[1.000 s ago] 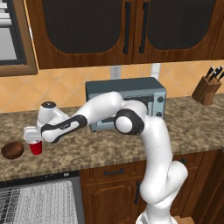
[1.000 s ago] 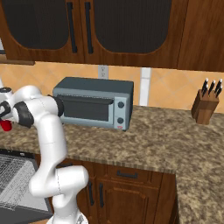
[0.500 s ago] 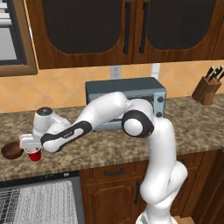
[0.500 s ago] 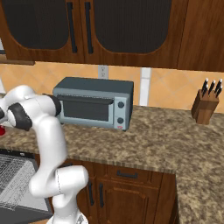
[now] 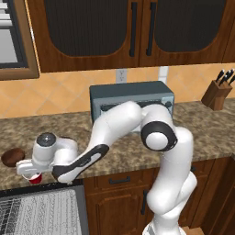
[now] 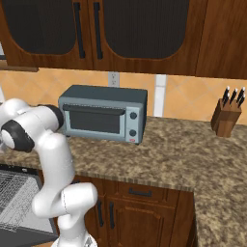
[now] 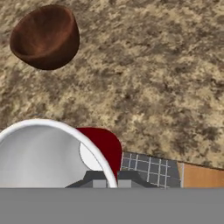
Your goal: Pick up the cup and bowl from the counter, place them in the dishwasher, and close the dishwasher door.
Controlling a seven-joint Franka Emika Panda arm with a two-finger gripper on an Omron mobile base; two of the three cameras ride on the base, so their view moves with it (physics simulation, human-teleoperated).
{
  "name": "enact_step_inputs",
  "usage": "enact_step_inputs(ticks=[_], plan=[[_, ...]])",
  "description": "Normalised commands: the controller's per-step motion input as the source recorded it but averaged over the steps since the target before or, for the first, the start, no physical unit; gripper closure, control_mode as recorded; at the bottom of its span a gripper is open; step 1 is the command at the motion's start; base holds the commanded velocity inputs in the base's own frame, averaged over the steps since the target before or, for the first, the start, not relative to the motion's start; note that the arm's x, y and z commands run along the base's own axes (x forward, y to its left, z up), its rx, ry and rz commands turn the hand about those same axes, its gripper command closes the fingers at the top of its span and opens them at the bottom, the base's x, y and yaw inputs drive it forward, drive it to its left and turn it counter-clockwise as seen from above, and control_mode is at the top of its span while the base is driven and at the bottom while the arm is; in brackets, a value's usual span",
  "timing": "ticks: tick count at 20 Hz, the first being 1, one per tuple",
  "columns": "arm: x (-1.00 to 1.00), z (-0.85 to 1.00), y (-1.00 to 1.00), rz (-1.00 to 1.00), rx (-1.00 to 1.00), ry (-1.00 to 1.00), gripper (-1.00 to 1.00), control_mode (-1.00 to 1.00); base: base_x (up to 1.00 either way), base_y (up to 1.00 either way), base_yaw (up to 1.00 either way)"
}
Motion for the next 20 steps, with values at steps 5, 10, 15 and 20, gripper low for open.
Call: enact_step_inputs(ticks=[5,10,15,20], plan=[[-0.17,0.09,0.03,0.00,-0.02,0.22,1.00,-1.00,0.00,0.00,0.00],[-0.09,0.02,0.20,0.00,-0.10,0.26,1.00,-1.00,0.00,0.00,0.00],[-0.20,-0.13,0.14,0.00,-0.12,0.00,1.00,-1.00,0.00,0.00,0.00],[-0.29,-0.34,0.03,0.00,-0.05,-0.06,1.00,-1.00,0.00,0.00,0.00]])
